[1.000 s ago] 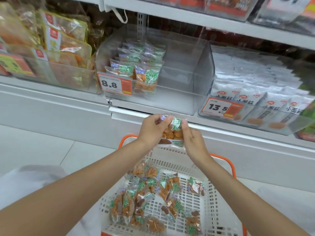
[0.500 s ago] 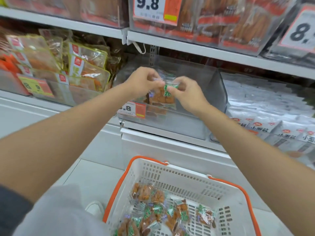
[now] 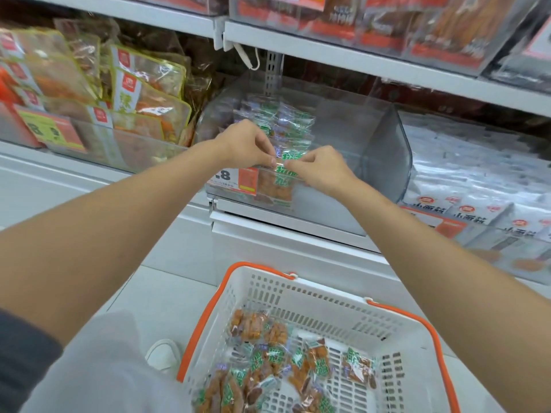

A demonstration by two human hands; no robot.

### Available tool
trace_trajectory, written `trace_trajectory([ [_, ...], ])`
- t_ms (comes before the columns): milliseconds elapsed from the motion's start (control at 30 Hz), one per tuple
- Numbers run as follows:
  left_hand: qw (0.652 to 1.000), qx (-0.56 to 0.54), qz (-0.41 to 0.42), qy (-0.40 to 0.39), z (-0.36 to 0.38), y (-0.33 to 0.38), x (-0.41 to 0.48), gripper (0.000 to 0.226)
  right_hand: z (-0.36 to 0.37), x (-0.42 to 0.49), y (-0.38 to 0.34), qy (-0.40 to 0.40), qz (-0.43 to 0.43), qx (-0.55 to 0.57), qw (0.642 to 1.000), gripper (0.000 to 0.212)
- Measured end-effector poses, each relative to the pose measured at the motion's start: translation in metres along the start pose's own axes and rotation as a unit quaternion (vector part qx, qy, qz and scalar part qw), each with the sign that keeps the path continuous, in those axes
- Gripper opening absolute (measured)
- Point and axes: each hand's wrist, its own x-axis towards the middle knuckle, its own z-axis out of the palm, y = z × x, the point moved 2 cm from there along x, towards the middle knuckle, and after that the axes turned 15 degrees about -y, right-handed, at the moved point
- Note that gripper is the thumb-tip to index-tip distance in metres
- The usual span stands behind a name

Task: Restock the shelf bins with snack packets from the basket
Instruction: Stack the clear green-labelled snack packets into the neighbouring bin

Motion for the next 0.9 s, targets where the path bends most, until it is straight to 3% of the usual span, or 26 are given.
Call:
trace_trajectory([
  [67,0.999,0.016,-0.023,0.03,0.001,0.002,-0.005,0.018,0.0,-0.006,0.0,0.033,-0.02,0.01,0.999,0.035],
  [133,0.991,0.071,-0.035,0.111,0.005,0.01,-0.016,0.028,-0.003,-0.018,0.004,0.126,-0.074,-0.005,0.989,0.022],
  [233,0.969,0.038,0.011,0.242,0.027,0.03,-0.047,0.013,0.003,-0.051,0.011,0.243,-0.21,-0.02,0.947,0.013],
  [333,0.974,-0.06,-0.018,0.219,0.075,0.044,-0.071,0.017,0.023,-0.082,0.037,0.242,-0.237,-0.01,0.941,0.011],
  [433,0.988,-0.085,-0.096,0.087,0.133,0.042,-0.084,0.017,0.053,-0.106,0.079,0.155,-0.175,-0.003,0.972,0.011],
  [533,0.981,-0.028,-0.149,-0.124,0.189,0.027,-0.087,0.017,0.089,-0.119,0.135,-0.004,-0.054,-0.013,0.998,0.014],
  [633,0.946,-0.001,-0.176,-0.272,0.235,0.004,-0.094,0.024,0.129,-0.126,0.203,-0.239,0.107,0.031,0.965,0.024],
  [733,0.921,0.027,-0.223,-0.318,0.261,-0.022,-0.097,0.036,0.167,-0.137,0.26,-0.385,0.219,-0.023,0.896,0.029],
  [800,0.913,0.038,-0.24,-0.329,0.27,-0.031,-0.097,0.035,0.189,-0.138,0.284,-0.412,0.222,-0.063,0.882,0.03],
  [900,0.904,0.041,-0.258,-0.339,0.281,-0.045,-0.096,0.031,0.226,-0.14,0.311,-0.417,0.253,-0.016,0.873,0.034],
])
